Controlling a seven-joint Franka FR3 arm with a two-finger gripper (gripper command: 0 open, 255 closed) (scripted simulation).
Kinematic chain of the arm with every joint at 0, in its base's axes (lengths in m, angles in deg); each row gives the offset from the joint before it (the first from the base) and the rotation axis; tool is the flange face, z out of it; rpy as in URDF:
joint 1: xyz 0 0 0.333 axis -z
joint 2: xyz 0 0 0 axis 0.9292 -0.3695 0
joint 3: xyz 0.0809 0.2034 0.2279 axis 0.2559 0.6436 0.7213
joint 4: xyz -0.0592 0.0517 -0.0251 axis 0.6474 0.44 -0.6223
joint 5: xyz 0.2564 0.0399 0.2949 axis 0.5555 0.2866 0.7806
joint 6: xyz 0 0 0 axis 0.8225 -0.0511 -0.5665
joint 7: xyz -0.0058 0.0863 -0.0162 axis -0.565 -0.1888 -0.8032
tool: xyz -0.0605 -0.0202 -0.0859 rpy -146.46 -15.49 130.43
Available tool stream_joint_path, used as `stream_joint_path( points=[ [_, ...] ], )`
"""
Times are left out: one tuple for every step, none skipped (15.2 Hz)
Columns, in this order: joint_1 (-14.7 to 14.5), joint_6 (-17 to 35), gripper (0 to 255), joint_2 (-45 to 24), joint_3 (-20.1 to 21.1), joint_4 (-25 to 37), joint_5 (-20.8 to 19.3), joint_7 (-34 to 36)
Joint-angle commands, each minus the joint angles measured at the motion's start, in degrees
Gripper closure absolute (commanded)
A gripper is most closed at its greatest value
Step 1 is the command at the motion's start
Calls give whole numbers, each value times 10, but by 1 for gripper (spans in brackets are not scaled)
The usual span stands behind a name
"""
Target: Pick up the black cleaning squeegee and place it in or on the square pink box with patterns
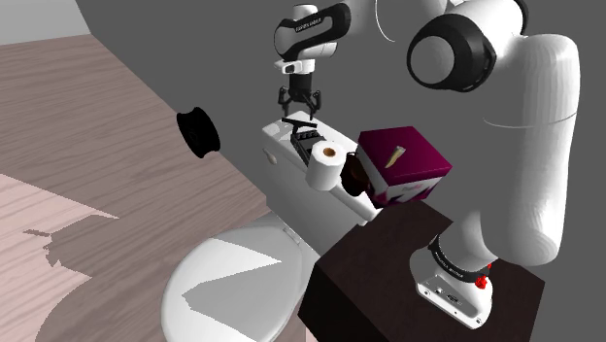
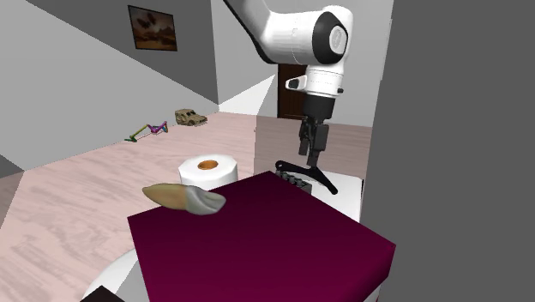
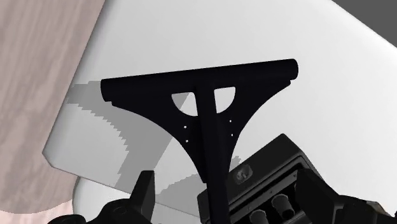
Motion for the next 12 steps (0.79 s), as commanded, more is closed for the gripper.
stream_joint_path(
  points=[
    [5,-1,0,-18,6,16,5,-10],
    [4,6,0,-20,6,10,6,-10],
    [4,13,0,-21,7,5,7,-11],
    [3,20,0,-23,8,0,9,-12],
    [3,27,0,-25,8,-5,10,-13],
    [2,33,0,-27,9,-10,11,-14],
    [2,40,0,-29,10,-15,12,-15],
    [2,44,0,-30,10,-17,13,-15],
    [2,44,0,-30,10,-17,13,-15],
    [2,44,0,-30,10,-17,13,-15],
    [2,44,0,-30,10,-17,13,-15],
    [2,44,0,-30,10,-17,13,-15]
  ],
)
